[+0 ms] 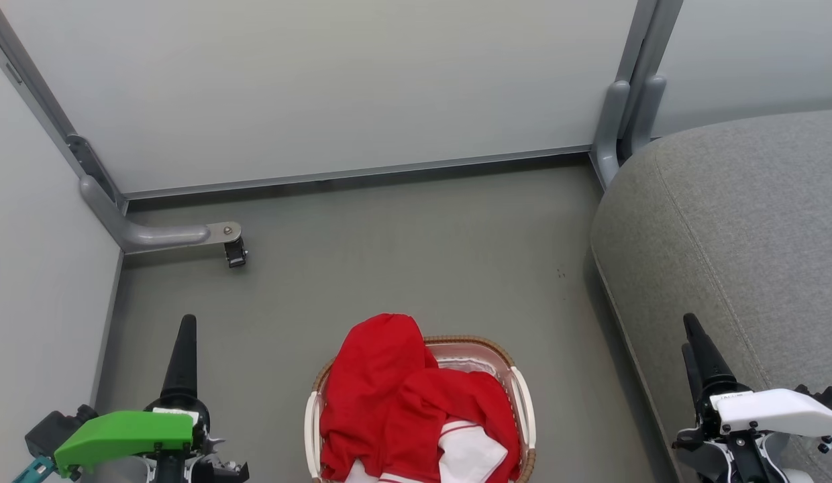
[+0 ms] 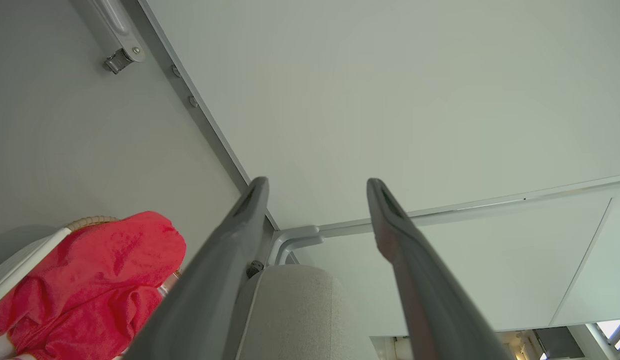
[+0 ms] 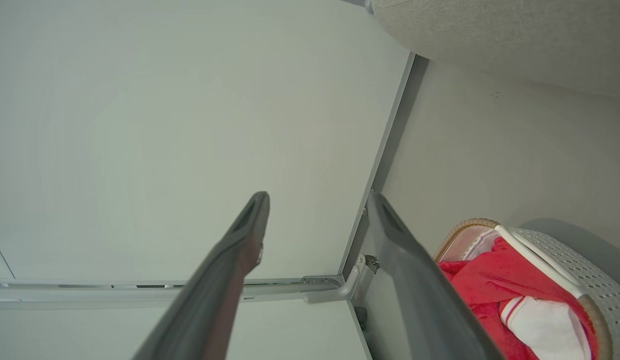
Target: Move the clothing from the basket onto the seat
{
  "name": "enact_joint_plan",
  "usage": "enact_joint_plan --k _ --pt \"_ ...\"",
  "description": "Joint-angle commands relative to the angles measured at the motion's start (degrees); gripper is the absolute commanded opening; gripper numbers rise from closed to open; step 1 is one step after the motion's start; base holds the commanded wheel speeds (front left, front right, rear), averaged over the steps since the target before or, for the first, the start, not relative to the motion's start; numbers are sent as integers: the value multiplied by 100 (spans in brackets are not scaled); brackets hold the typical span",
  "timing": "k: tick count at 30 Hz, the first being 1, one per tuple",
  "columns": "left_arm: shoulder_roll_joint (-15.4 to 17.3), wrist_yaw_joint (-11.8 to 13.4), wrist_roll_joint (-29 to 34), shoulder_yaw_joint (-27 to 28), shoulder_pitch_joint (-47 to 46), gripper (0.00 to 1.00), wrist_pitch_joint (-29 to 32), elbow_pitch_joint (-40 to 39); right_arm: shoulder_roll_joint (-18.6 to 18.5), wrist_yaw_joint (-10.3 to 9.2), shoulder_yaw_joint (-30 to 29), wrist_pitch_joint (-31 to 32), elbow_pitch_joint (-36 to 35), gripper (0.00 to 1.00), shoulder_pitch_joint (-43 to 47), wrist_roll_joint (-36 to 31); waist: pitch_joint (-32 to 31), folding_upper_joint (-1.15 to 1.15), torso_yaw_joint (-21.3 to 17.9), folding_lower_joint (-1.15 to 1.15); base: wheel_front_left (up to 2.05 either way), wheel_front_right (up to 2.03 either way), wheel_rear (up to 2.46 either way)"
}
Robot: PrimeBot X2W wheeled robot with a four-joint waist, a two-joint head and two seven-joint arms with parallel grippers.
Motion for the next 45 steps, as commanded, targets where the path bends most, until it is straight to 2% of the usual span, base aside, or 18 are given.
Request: enact_joint_plan --k 1,11,19,27,45 --pt "24 35 284 -38 -29 100 -57 -174 -53 2 8 -72 -147 100 -52 -221 1 0 -1 0 0 0 0" --pt "30 180 1447 -295 43 100 -280 -387 -63 2 111 -293 -401 100 14 -1407 9 0 -4 0 0 0 0" --pt "35 242 2457 -469 127 100 -447 -430 -68 2 500 -462 -575 100 49 -2919 16 0 -7 0 0 0 0" --pt "39 312 3234 -583 205 100 -596 -450 -75 2 585 -613 -589 100 103 -3497 16 0 -9 0 0 0 0" --pt "48 420 4429 -645 430 100 -895 -384 -88 3 742 -910 -387 100 145 -4815 25 0 -12 0 0 0 0"
